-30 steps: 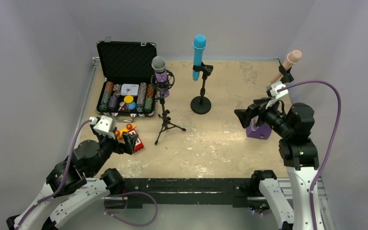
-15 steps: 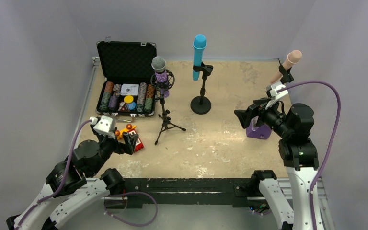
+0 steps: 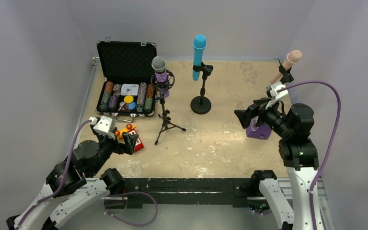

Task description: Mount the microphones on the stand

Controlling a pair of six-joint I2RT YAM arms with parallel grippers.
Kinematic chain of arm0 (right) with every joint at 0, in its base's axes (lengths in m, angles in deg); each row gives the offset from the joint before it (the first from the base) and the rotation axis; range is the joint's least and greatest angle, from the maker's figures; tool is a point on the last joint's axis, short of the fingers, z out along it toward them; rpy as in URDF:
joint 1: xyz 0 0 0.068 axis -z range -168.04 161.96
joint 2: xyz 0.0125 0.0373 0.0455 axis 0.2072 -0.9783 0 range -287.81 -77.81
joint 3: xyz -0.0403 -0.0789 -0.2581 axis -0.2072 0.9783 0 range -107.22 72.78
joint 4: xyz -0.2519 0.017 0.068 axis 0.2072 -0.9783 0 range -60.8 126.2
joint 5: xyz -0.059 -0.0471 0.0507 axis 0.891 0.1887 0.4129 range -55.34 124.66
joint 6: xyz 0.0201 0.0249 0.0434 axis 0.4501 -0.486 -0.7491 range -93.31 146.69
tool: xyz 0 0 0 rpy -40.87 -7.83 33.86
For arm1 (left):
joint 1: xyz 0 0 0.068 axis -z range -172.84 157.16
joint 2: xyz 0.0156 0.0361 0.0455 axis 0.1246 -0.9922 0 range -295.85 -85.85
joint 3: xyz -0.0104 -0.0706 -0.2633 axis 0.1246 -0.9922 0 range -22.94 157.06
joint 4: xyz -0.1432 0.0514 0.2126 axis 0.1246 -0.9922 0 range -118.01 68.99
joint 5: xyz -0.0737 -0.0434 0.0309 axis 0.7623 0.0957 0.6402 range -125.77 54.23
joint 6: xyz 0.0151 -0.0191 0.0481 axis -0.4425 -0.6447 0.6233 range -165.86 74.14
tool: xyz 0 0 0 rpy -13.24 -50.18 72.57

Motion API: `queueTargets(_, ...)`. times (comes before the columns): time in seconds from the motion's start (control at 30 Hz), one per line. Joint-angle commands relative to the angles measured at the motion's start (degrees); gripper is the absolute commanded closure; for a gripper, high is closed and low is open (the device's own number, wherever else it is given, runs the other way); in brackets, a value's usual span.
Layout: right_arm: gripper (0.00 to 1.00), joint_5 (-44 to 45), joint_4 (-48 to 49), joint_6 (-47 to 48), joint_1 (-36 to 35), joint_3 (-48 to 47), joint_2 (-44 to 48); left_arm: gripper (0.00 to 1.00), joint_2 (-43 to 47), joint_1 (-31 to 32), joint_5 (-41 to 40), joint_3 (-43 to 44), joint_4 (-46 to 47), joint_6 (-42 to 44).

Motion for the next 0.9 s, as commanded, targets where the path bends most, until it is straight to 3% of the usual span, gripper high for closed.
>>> queueTargets(0.0,0.01,-0.3,2.4,-0.8,0.2,-0.1,0.2,0.00,0.5,-0.2,0.6,-0.5,0.9,-0.4)
queueTargets(0.87,0.01,-1.0,2.3,-0.1,0.3,-0.6,-0.1,0.00,0.2,-0.2,1.1,-0.8,1.2,-0.8)
